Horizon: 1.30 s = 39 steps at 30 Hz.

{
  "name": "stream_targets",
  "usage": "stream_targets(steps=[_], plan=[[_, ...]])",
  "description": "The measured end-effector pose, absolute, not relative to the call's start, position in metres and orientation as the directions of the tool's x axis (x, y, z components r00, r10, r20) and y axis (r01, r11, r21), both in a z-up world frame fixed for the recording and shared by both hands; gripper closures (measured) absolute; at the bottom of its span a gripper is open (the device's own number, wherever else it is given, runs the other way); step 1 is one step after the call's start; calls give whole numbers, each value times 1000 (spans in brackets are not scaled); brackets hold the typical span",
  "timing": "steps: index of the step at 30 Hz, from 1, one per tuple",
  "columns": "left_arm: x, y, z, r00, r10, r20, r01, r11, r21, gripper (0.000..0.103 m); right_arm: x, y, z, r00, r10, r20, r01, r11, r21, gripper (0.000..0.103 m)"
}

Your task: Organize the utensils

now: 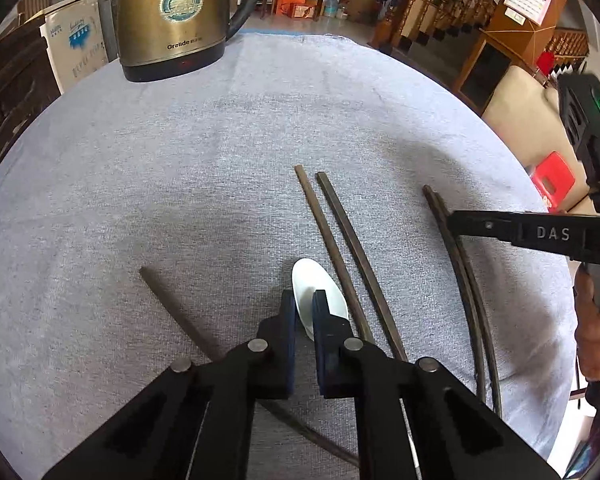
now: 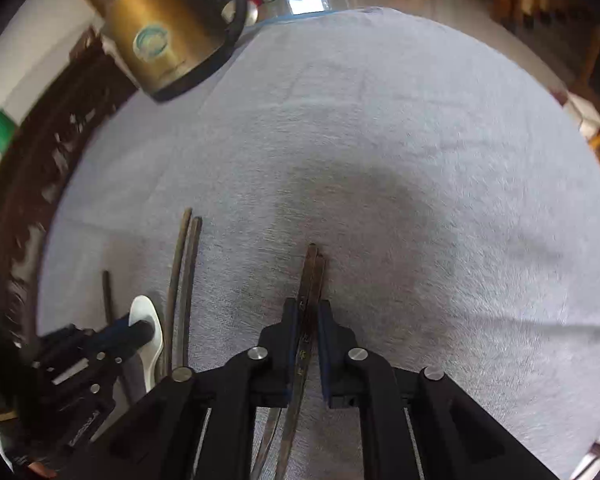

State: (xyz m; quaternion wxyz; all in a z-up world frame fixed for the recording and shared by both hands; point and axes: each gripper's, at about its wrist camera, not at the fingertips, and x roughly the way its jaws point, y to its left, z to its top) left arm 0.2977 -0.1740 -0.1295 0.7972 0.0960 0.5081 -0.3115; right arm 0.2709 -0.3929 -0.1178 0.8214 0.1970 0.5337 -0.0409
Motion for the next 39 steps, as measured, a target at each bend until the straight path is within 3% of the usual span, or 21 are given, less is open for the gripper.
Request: stream_targets(steps=[3, 11, 15, 17, 23, 25, 28, 39], plan=[[302, -172, -128, 309, -382, -871, 598, 790, -134, 96, 258, -412, -117, 442, 175, -880, 300, 895, 329, 98], [305, -162, -129, 304, -355, -884, 613, 783, -103, 96, 243, -448, -127, 398, 129, -908, 382, 877, 292, 97], [314, -166, -132, 264, -352, -898, 597, 791, -135, 94, 259, -444, -122, 377, 159, -913, 399, 861, 315, 94], [316, -165, -132, 255, -359, -898, 590, 793, -149, 94, 270, -440, -120, 382, 150, -912, 401, 862, 309, 86], [319, -171, -134, 260, -368, -893, 577, 801, -162, 94, 304, -415, -123, 327, 52, -944, 400, 897, 188, 80], [320, -174, -135, 266, -363, -893, 566, 809, -160, 94, 310, -401, -122, 319, -6, -948, 385, 915, 124, 82], [322, -178, -138, 279, -367, -888, 561, 812, -159, 96, 314, -387, -119, 313, -57, -948, 356, 932, 62, 94], [302, -142, -107, 387, -420, -821, 513, 838, -187, 100, 245, -390, -81, 548, 92, -832, 300, 906, 298, 97]])
